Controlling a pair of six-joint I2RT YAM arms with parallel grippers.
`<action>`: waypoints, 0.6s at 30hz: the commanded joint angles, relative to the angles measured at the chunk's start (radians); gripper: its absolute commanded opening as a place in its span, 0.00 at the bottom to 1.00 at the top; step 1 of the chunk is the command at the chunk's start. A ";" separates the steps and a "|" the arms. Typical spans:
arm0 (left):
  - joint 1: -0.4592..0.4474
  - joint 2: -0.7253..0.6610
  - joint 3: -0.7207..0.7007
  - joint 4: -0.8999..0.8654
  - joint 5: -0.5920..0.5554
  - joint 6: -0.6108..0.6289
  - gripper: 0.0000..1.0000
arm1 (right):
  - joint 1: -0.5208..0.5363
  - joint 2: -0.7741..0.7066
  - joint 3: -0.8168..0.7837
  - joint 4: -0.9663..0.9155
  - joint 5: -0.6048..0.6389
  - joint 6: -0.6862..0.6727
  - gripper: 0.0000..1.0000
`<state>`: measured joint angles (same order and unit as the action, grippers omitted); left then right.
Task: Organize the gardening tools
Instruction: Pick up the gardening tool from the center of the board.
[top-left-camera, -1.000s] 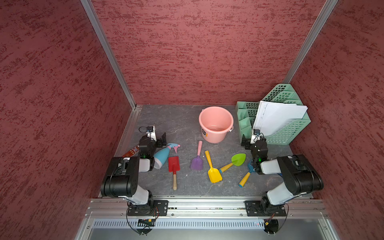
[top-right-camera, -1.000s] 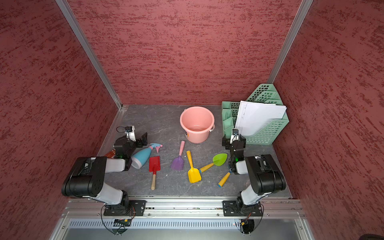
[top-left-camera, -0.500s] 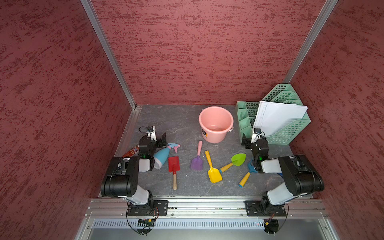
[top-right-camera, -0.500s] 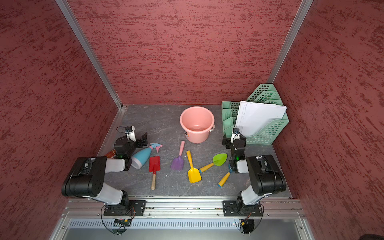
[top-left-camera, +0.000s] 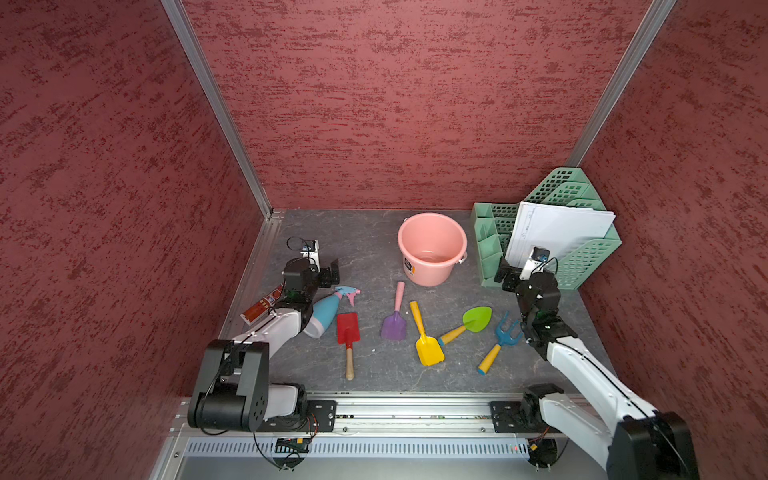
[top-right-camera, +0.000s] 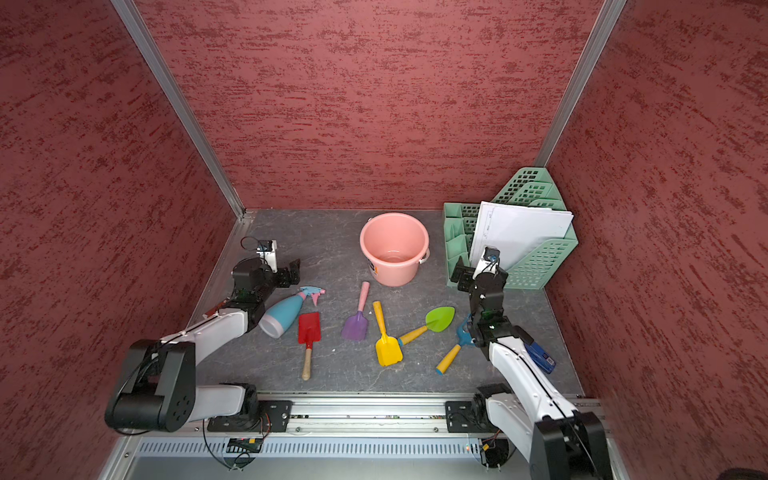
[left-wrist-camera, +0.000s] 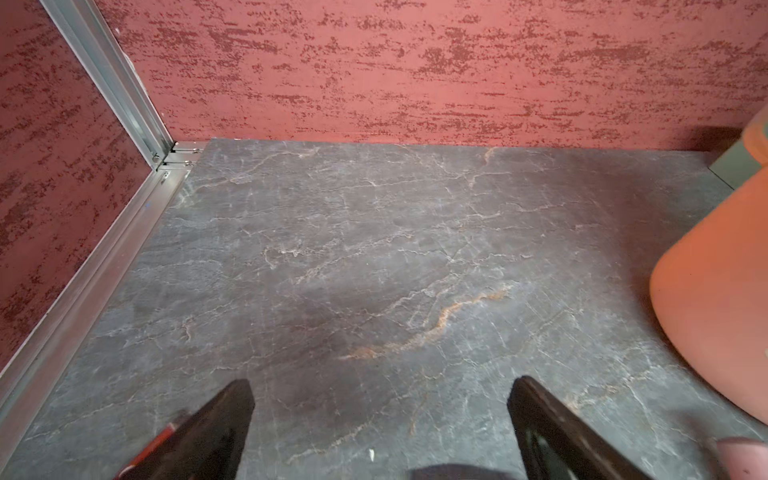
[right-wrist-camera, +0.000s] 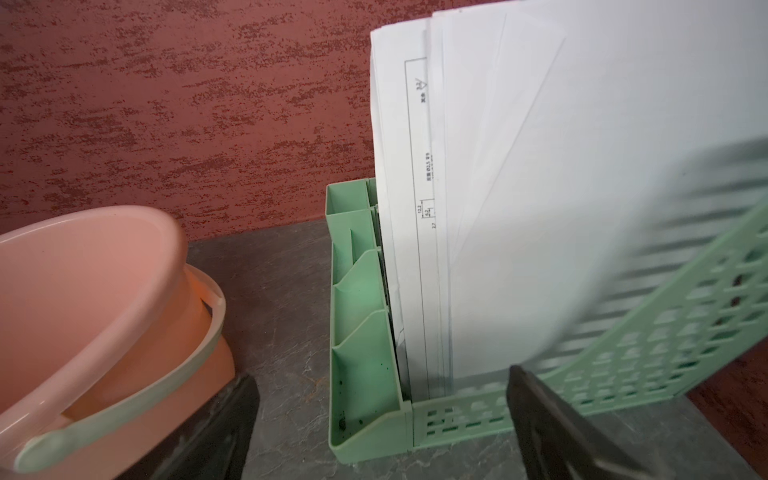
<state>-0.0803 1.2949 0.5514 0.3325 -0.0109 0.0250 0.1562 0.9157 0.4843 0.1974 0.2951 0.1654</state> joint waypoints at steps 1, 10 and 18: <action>-0.030 -0.082 0.052 -0.210 -0.071 -0.010 1.00 | 0.027 -0.093 0.068 -0.360 0.015 0.110 0.99; -0.085 -0.129 0.294 -0.795 0.046 -0.032 0.99 | 0.097 -0.013 0.302 -0.759 -0.177 0.203 0.98; -0.133 0.081 0.532 -1.157 0.092 -0.040 0.95 | 0.163 0.074 0.436 -0.977 -0.346 0.303 0.99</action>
<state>-0.2123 1.3247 1.0340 -0.5953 0.0326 -0.0105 0.3016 0.9798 0.8799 -0.6281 0.0708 0.4007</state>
